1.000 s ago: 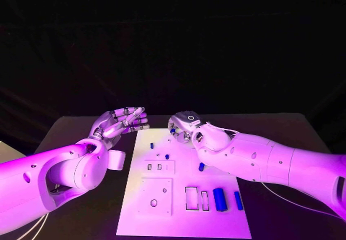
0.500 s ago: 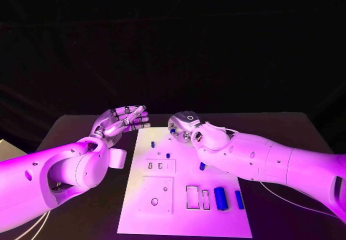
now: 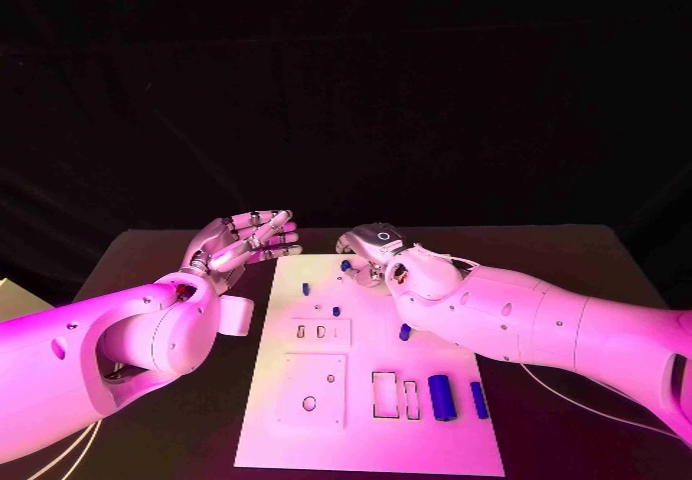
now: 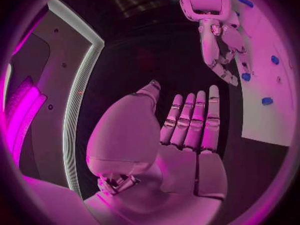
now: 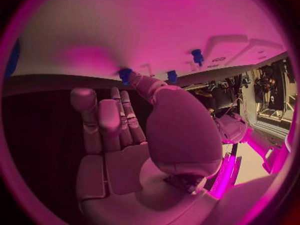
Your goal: Assemble the parts on the task board
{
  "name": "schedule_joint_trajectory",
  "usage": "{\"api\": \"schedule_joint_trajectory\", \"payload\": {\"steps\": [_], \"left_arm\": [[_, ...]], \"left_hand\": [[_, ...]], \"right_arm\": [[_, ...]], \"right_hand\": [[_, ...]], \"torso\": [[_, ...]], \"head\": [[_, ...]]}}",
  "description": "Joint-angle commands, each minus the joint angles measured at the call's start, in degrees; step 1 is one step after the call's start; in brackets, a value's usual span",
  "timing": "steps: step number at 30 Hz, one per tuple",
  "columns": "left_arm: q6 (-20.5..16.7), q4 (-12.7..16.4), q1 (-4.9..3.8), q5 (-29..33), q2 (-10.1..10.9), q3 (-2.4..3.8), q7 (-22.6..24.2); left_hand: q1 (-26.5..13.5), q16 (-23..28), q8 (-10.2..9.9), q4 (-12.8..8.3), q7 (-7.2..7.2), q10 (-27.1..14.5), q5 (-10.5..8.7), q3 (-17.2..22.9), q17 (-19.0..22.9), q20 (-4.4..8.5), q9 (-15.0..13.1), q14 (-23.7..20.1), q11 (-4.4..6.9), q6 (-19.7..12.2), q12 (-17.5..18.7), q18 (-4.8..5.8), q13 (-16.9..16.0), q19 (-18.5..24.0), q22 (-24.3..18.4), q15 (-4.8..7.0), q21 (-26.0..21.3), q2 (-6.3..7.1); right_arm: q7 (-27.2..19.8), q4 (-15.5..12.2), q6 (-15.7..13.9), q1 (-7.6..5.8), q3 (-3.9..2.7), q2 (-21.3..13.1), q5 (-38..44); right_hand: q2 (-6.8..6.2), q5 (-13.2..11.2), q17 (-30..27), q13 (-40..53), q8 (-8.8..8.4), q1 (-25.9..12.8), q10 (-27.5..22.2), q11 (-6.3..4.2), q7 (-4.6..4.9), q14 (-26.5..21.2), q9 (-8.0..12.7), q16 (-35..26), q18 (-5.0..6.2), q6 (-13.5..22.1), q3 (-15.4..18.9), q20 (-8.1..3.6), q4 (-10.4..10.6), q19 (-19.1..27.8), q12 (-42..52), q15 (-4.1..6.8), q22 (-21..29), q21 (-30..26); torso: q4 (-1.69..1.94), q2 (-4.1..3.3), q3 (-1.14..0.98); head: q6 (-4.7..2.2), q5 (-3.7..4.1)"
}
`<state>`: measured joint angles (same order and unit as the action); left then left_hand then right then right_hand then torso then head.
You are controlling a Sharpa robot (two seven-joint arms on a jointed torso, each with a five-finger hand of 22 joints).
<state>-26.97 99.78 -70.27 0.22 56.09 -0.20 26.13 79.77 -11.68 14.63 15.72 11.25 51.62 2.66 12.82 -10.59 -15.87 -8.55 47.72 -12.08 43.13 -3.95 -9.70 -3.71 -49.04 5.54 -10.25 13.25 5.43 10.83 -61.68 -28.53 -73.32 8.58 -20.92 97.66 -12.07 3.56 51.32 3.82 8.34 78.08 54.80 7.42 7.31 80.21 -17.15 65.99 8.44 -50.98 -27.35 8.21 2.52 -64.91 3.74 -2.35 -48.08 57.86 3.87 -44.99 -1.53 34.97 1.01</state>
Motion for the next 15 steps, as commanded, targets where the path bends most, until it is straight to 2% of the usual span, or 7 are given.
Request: {"api": "schedule_joint_trajectory", "payload": {"steps": [1, 2, 4, 6, 8, 12, 15], "left_arm": [[0.8, 0.0, -0.13, 0.1, 0.0, 0.06, 0.4], [0.8, -0.1, -0.13, 0.1, 0.0, 0.06, 0.4], [0.8, -0.2, -0.14, 0.1, 0.1, 0.05, 0.4], [0.8, -0.4, -0.14, 0.1, 0.1, 0.05, 0.5], [0.9, -0.7, -0.14, 0.2, 0.2, 0.05, 0.6], [1.0, -1.3, -0.14, 0.3, 0.3, 0.05, 0.7], [1.2, -1.7, -0.13, 0.4, 0.3, 0.04, 0.9]], "left_hand": [[0.1, 0.2, -0.2, 0.0, 3.33, -0.1, 0.23, 0.3, -0.1, -0.05, 0.0, -0.2, -0.27, -0.4, 0.3, -0.71, 0.1, -0.5, -0.1, -0.11, 0.2, -0.32], [0.1, 0.2, -0.2, 0.0, 3.33, -0.1, 0.23, 0.3, -0.1, -0.05, 0.0, -0.2, -0.27, -0.4, 0.3, -0.71, 0.1, -0.5, -0.1, -0.11, 0.2, -0.32], [0.1, 0.3, -0.3, 0.0, 3.34, -0.1, 0.23, 0.3, -0.1, -0.05, 0.0, -0.2, -0.27, -0.3, 0.3, -0.71, 0.0, -0.5, -0.1, -0.12, 0.2, -0.34], [0.1, 0.3, -0.3, 0.0, 3.34, -0.1, 0.23, 0.3, -0.1, -0.05, 0.0, -0.2, -0.27, -0.3, 0.3, -0.71, 0.0, -0.5, -0.1, -0.12, 0.2, -0.34], [0.1, 0.3, -0.3, 0.0, 3.34, -0.1, 0.23, 0.3, -0.1, -0.05, 0.0, -0.2, -0.27, -0.3, 0.3, -0.71, 0.0, -0.5, -0.1, -0.12, 0.2, -0.34], [0.1, 0.3, -0.2, 0.0, 3.33, -0.1, 0.23, 0.3, -0.1, -0.05, 0.0, -0.2, -0.27, -0.1, 0.3, -0.71, 0.0, -0.5, -0.1, -0.12, 0.2, -0.35], [0.1, 0.3, -0.2, 0.0, 3.33, 0.0, 0.23, 0.3, -0.1, -0.05, 0.0, -0.2, -0.26, 0.0, 0.2, -0.71, 0.0, -0.5, -0.1, -0.11, 0.2, -0.34]], "right_arm": [[-1.1, -0.7, -0.3, -0.01, 0.01, -0.5, -0.5], [-1.1, -1.1, -0.4, -0.01, 0.01, -0.7, -0.6], [-1.0, -2.7, -0.7, -0.03, 0.00, -1.9, -0.8], [-0.9, -4.9, -1.1, -0.11, -0.08, -3.7, -1.2], [-0.8, -7.7, -1.6, -0.28, -0.28, -6.0, -2.0], [-1.0, -13.5, -3.0, -1.08, -0.89, -11.5, -6.2], [-1.5, -16.8, -3.6, -1.83, -1.17, -15.3, -10.4]], "right_hand": [[0.32, 0.0, -1.7, 0.1, -0.96, 2.0, -0.9, 0.14, 0.14, -0.4, 0.4, -1.4, 0.52, 0.9, 3.6, 0.09, 1.6, 0.4, 0.1, -0.05, 1.9, -2.3], [0.32, 0.0, -2.4, 0.1, -1.27, 2.8, -0.9, 0.13, 0.94, -0.6, 0.5, -1.9, 0.63, 1.1, 4.8, 0.08, 2.4, 0.6, 0.1, -0.02, 2.7, -3.3], [0.25, 0.0, -2.9, 0.1, -1.43, 3.4, -0.9, 0.12, 0.26, -0.7, 0.5, -2.3, 0.72, 1.1, 5.7, 0.06, 3.2, 0.7, 0.1, -0.04, 3.3, -4.0], [0.29, 0.1, -2.9, 0.1, -1.46, 4.0, -0.7, 0.04, 0.82, -0.6, 0.5, -2.3, 0.69, 0.8, 6.4, 0.00, 4.2, 0.3, 0.3, 0.02, 3.2, -4.2], [0.38, 0.0, -2.3, 0.2, -1.48, 4.4, -0.1, -0.12, 0.76, -0.1, 0.5, -1.8, 0.51, 0.6, 6.6, -0.10, 4.8, -0.5, 0.5, 0.15, 2.3, -3.6], [0.36, 0.0, -0.5, 0.7, -1.29, 4.8, 3.6, -1.04, 2.20, 1.2, 0.5, -0.5, 0.00, -0.7, 5.6, -0.78, 6.2, -3.0, 1.7, 0.93, -0.4, -1.8], [0.02, -0.1, 0.9, 1.2, -1.11, 4.4, 6.2, -1.25, 2.47, 1.8, 0.4, 0.4, -0.40, -1.5, 4.6, -1.00, 6.8, -4.2, 2.5, 1.12, -2.3, -0.4]], "torso": [[0.03, 0.03, -0.03], [0.01, 0.05, -0.03], [-0.03, 0.07, -0.04], [-0.15, 0.17, -0.09], [-0.32, 0.28, -0.14], [-1.12, 0.83, -0.30], [-1.80, 1.24, -0.37]], "head": [[-0.01, -0.07], [0.00, -0.09], [0.05, -0.16], [0.06, -0.39], [0.02, -0.59], [-0.08, -1.07], [-0.05, -1.30]]}}
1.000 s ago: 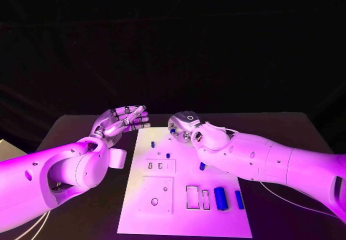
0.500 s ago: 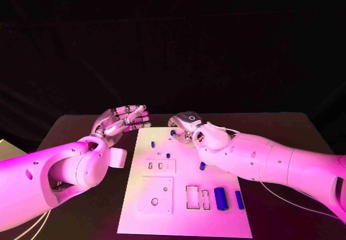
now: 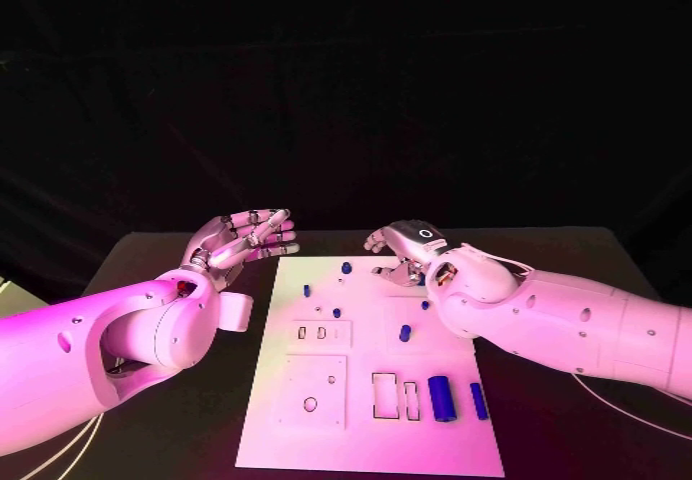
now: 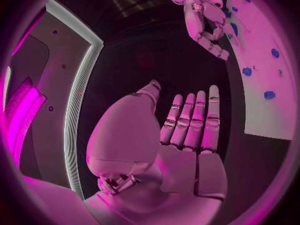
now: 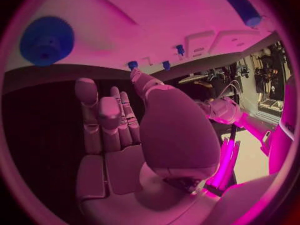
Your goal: Assemble the parts on the task board
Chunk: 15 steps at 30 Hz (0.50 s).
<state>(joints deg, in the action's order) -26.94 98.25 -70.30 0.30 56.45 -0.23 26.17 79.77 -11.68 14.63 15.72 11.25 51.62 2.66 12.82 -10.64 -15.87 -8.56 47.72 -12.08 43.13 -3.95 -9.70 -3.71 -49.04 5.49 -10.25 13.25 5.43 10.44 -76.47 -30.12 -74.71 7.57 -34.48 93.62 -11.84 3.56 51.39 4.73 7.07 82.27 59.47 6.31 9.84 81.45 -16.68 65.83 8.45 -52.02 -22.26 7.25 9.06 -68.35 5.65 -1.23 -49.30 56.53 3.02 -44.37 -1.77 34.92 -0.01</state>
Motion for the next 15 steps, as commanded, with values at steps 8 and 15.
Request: {"api": "schedule_joint_trajectory", "payload": {"steps": [8, 15], "left_arm": [[1.6, -1.2, -0.07, 0.3, -0.4, 0.04, 1.0], [1.7, -1.3, -0.05, 0.3, -0.6, 0.02, 1.0]], "left_hand": [[0.1, 0.3, -0.2, 0.0, 3.33, 0.0, 0.23, 0.3, -0.1, -0.05, 0.0, -0.2, -0.26, 0.0, 0.2, -0.71, 0.0, -0.5, -0.1, -0.11, 0.2, -0.34], [0.2, 0.3, -0.1, 0.0, 3.32, 0.0, 0.23, 0.4, -0.1, -0.06, 0.0, -0.2, -0.24, 0.2, 0.2, -0.71, 0.0, -0.5, -0.1, -0.11, 0.2, -0.37]], "right_arm": [[-1.8, -5.8, 3.3, -2.15, -0.59, -9.2, -17.8], [1.7, -4.0, 12.3, -2.48, -0.65, -10.3, -20.0]], "right_hand": [[-2.47, -0.1, 7.0, 6.8, 0.62, -1.3, 13.7, -2.52, -1.19, 2.5, -0.5, 5.2, -1.63, -1.0, 0.5, -1.58, 1.5, -4.7, 9.6, 1.82, -8.1, 6.2], [-1.00, 0.0, 27.5, 55.7, 3.41, 0.0, 11.1, -2.25, -1.06, 6.4, -1.8, 18.8, -4.75, 1.4, 10.8, -1.53, 6.6, -12.5, 58.9, 1.53, -25.3, 20.0]], "torso": [[-2.19, 1.50, -0.43], [-2.15, 1.45, -0.50]], "head": [[-0.33, 0.14], [-0.12, 0.44]]}}
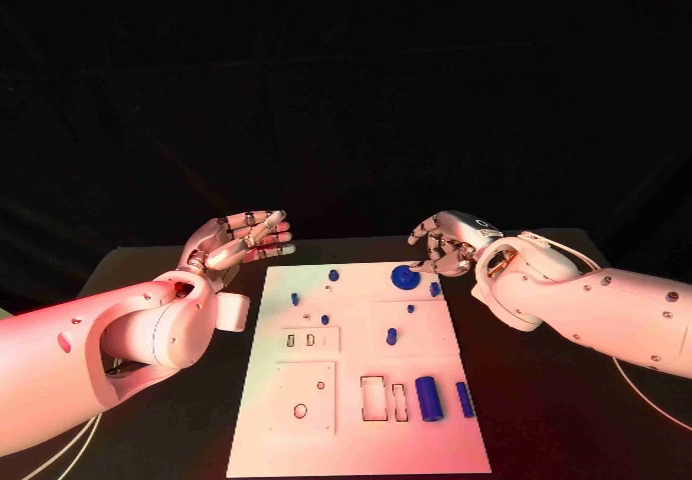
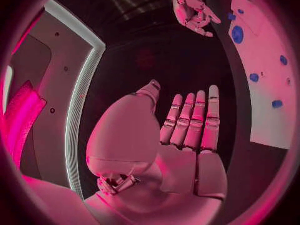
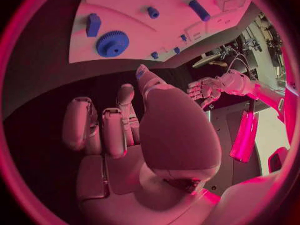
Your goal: Assemble the parts on the task board
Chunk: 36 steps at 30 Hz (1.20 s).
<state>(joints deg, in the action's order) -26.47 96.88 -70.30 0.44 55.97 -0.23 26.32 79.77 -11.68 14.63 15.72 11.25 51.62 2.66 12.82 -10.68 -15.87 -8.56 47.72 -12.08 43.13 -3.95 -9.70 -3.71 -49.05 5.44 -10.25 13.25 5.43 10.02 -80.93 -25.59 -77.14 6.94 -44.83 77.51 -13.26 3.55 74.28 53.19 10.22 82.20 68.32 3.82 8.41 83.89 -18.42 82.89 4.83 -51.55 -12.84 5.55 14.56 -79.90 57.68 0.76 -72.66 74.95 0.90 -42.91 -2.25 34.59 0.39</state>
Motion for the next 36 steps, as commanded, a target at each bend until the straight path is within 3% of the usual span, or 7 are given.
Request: {"api": "schedule_joint_trajectory", "payload": {"steps": [1, 8, 15, 21, 24, 29, 36], "left_arm": [[1.2, 0.2, -0.05, 0.2, -0.1, 0.02, 0.9], [1.5, 0.5, -0.04, 0.2, -0.3, 0.01, 0.8], [1.6, 0.5, -0.04, 0.2, -0.5, 0.01, 0.8], [1.6, 0.6, -0.04, 0.2, -0.5, 0.01, 0.7], [1.7, 0.6, -0.04, 0.2, -0.6, 0.01, 0.7], [1.6, 0.6, -0.04, 0.2, -0.6, 0.02, 0.7], [1.7, 0.6, -0.04, 0.1, -0.5, 0.02, 0.7]], "left_hand": [[0.2, 0.3, -0.1, 0.0, 3.32, 0.0, 0.23, 0.4, -0.1, -0.06, 0.0, -0.2, -0.24, 0.2, 0.2, -0.71, 0.0, -0.5, -0.1, -0.11, 0.2, -0.37], [0.2, 0.3, -0.1, 0.0, 3.31, 0.0, 0.23, 0.4, -0.1, -0.06, -0.1, -0.2, -0.24, 0.3, 0.2, -0.71, 0.0, -0.5, -0.1, -0.10, 0.2, -0.38], [0.2, 0.3, -0.1, 0.0, 3.31, 0.0, 0.23, 0.4, -0.1, -0.06, -0.1, -0.2, -0.24, 0.3, 0.2, -0.71, 0.0, -0.5, -0.1, -0.10, 0.2, -0.38], [0.2, 0.3, -0.1, 0.0, 3.31, 0.0, 0.23, 0.4, -0.1, -0.06, -0.1, -0.2, -0.24, 0.3, 0.2, -0.71, 0.0, -0.5, -0.1, -0.10, 0.2, -0.38], [0.2, 0.3, -0.1, 0.0, 3.31, 0.0, 0.23, 0.4, -0.1, -0.06, -0.1, -0.2, -0.24, 0.3, 0.2, -0.71, 0.0, -0.5, -0.1, -0.10, 0.2, -0.38], [0.1, 0.4, -0.1, 0.0, 3.32, 0.1, 0.23, 0.4, -0.1, -0.05, -0.1, -0.2, -0.22, 0.3, 0.2, -0.72, 0.0, -0.5, -0.1, -0.09, 0.1, -0.43], [0.1, 0.4, -0.1, 0.0, 3.32, 0.1, 0.23, 0.4, -0.1, -0.05, -0.1, -0.2, -0.22, 0.3, 0.2, -0.72, 0.0, -0.5, -0.1, -0.09, 0.1, -0.43]], "right_arm": [[2.8, 0.8, 8.6, -0.07, -0.02, 0.2, -4.2], [6.1, 2.9, 10.1, -0.08, -0.01, 1.6, -4.6], [8.8, 4.3, 7.9, 0.03, 0.24, 3.6, -3.3], [9.3, 5.5, 6.6, 0.47, 0.42, 5.0, -2.6], [9.3, 5.8, 6.6, 0.63, 0.46, 5.4, -2.4], [9.4, 6.2, 7.0, 0.83, 0.53, 5.9, -2.3], [10.0, 7.3, 7.3, 1.16, 0.64, 6.7, -1.9]], "right_hand": [[0.58, -0.1, 5.9, 10.1, 0.45, 0.4, 3.2, 0.46, 0.59, 4.2, -0.1, 2.4, -1.32, 1.3, 2.0, 0.34, 1.6, -1.4, 9.6, -0.65, -2.9, 2.3], [1.21, 0.0, 10.1, 18.9, 1.19, 0.4, 7.4, 1.03, 1.26, 5.0, -0.3, 4.7, -2.13, 2.5, 4.2, 0.95, 2.0, -3.5, 17.5, -1.30, -6.8, 5.6], [1.38, 0.0, 13.3, 22.5, 1.64, 0.2, 9.7, 1.27, 1.46, 5.6, -0.4, 6.2, -2.87, 3.0, 5.0, 1.19, 2.0, -5.4, 20.7, -1.57, -9.9, 8.3], [1.70, 0.0, 13.7, 23.2, 1.97, 0.4, 10.1, 1.26, 1.44, 5.7, -0.4, 6.3, -2.99, 2.9, 4.9, 1.25, 2.0, -5.7, 21.3, -1.60, -10.4, 8.7], [1.90, 0.0, 13.9, 23.4, 2.15, 0.4, 10.3, 1.24, 1.41, 5.7, -0.5, 6.4, -3.07, 2.7, 4.8, 1.27, 2.0, -5.9, 21.5, -1.60, -10.7, 9.0], [2.11, 0.0, 14.1, 23.8, 2.36, 0.4, 10.5, 1.21, 1.36, 5.8, -0.6, 6.5, -3.15, 2.5, 4.7, 1.27, 2.0, -6.1, 21.8, -1.59, -11.1, 9.3], [2.62, 0.0, 14.4, 24.1, 2.64, 0.7, 10.7, 1.15, 1.29, 5.8, -0.6, 6.6, -3.31, 2.3, 4.3, 1.26, 1.9, -6.5, 22.0, -1.56, -11.8, 9.9]], "torso": [[0.00, -0.04, 0.01], [0.31, -0.23, -0.07], [0.60, -0.53, -0.12], [0.65, -0.58, -0.29], [0.83, -0.63, -0.24], [0.89, -0.75, -0.26], [0.67, -0.70, -0.30]], "head": [[0.24, 0.03], [0.86, 0.12], [1.12, 0.45], [1.44, 0.33], [1.47, 0.43], [1.57, 0.31], [1.73, 0.19]]}}
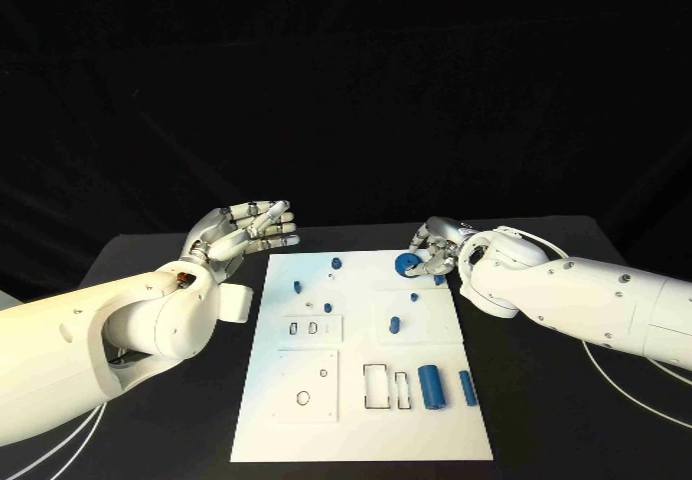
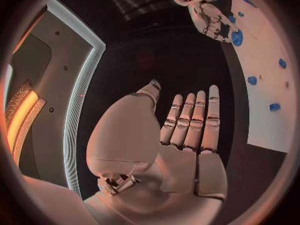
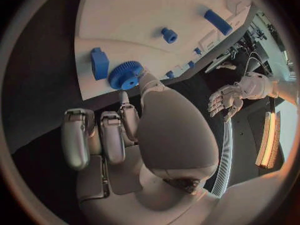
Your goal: Assemble the parts on the task board
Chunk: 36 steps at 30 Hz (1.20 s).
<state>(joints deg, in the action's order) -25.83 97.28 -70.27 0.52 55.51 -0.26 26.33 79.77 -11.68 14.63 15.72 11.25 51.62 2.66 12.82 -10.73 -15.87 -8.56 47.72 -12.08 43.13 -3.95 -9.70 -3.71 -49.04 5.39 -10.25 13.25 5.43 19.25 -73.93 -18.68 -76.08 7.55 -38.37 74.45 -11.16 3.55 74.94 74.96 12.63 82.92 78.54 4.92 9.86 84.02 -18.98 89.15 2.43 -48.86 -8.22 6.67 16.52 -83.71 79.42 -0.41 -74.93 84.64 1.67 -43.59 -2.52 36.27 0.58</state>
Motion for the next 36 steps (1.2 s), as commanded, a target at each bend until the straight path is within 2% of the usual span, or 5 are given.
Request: {"api": "schedule_joint_trajectory", "payload": {"steps": [1, 18, 26, 29, 36], "left_arm": [[1.0, 0.2, -0.07, 0.1, -0.1, 0.05, 0.7], [1.1, 0.2, -0.07, 0.0, -0.1, 0.05, 0.6], [1.2, 0.1, -0.07, 0.0, 0.0, 0.05, 0.5], [1.3, 0.1, -0.07, 0.0, 0.0, 0.05, 0.5], [1.4, -0.1, -0.07, 0.0, -0.2, 0.05, 0.4]], "left_hand": [[0.1, 0.4, -0.1, 0.0, 3.32, 0.1, 0.23, 0.4, -0.1, -0.05, -0.1, -0.2, -0.22, 0.3, 0.2, -0.72, 0.0, -0.5, 0.0, -0.09, 0.1, -0.43], [0.1, 0.4, -0.1, 0.0, 3.32, 0.1, 0.23, 0.4, -0.1, -0.05, -0.1, -0.2, -0.22, 0.3, 0.2, -0.72, 0.0, -0.5, 0.0, -0.09, 0.1, -0.43], [0.1, 0.4, -0.1, 0.0, 3.32, 0.1, 0.23, 0.4, -0.1, -0.05, -0.1, -0.2, -0.22, 0.3, 0.2, -0.72, 0.0, -0.5, 0.0, -0.09, 0.1, -0.43], [0.1, 0.4, -0.1, 0.0, 3.32, 0.1, 0.23, 0.4, -0.1, -0.05, -0.1, -0.2, -0.22, 0.3, 0.2, -0.72, 0.0, -0.5, 0.0, -0.09, 0.1, -0.43], [0.1, 0.4, -0.2, 0.0, 3.34, 0.2, 0.23, 0.4, -0.1, -0.05, -0.1, -0.2, -0.22, 0.3, 0.2, -0.73, 0.0, -0.5, -0.1, -0.09, 0.1, -0.49]], "right_arm": [[0.8, 0.4, 0.4, 0.14, 0.04, 0.3, 1.1], [0.2, 1.0, 0.2, 0.40, 0.17, 1.1, 2.3], [-0.1, 0.1, -2.8, 0.49, 0.21, 1.2, 6.1], [0.4, -0.9, -5.0, 0.53, 0.22, 1.1, 9.8], [1.8, -6.5, -8.7, 0.45, 0.16, 0.7, 17.9]], "right_hand": [[0.60, 0.0, 13.8, 2.3, 0.28, 0.0, 0.5, 0.04, -0.18, 5.7, -0.1, 0.4, -0.90, -0.4, -0.4, 0.14, -0.1, -2.6, 0.3, -0.38, -9.4, 0.2], [2.53, -0.1, 14.1, 4.0, 2.30, 1.0, 2.0, -0.74, -1.05, 5.8, -0.5, 0.5, -1.06, -3.5, -3.4, -0.32, -0.5, -3.0, 1.5, 0.24, -10.3, 0.8], [2.95, 0.0, 14.1, 4.9, 3.56, 0.9, 3.1, -1.70, -2.17, 5.8, -0.8, 0.5, -1.17, -5.5, -4.8, -1.07, -0.7, -3.2, 2.3, 1.17, -10.8, 1.2], [3.04, 0.0, 14.2, 5.0, 3.72, 0.9, 3.2, -1.82, -2.28, 5.8, -0.9, 0.5, -1.22, -5.7, -5.1, -1.19, -0.8, -3.3, 2.3, 1.28, -11.0, 1.4], [3.05, 0.0, 14.4, 5.2, 3.89, 1.1, 3.4, -1.95, -2.41, 5.8, -0.9, 0.6, -1.33, -6.0, -5.5, -1.31, -1.0, -3.6, 2.5, 1.39, -11.3, 1.7]], "torso": [[-0.10, -0.02, -0.02], [-0.06, 0.02, -0.03], [-0.03, 0.01, -0.04], [-0.03, 0.00, -0.04], [0.00, 0.05, -0.01]], "head": [[0.05, 0.00], [0.24, -0.11], [0.07, -0.12], [0.02, -0.13], [-0.15, -0.37]]}}
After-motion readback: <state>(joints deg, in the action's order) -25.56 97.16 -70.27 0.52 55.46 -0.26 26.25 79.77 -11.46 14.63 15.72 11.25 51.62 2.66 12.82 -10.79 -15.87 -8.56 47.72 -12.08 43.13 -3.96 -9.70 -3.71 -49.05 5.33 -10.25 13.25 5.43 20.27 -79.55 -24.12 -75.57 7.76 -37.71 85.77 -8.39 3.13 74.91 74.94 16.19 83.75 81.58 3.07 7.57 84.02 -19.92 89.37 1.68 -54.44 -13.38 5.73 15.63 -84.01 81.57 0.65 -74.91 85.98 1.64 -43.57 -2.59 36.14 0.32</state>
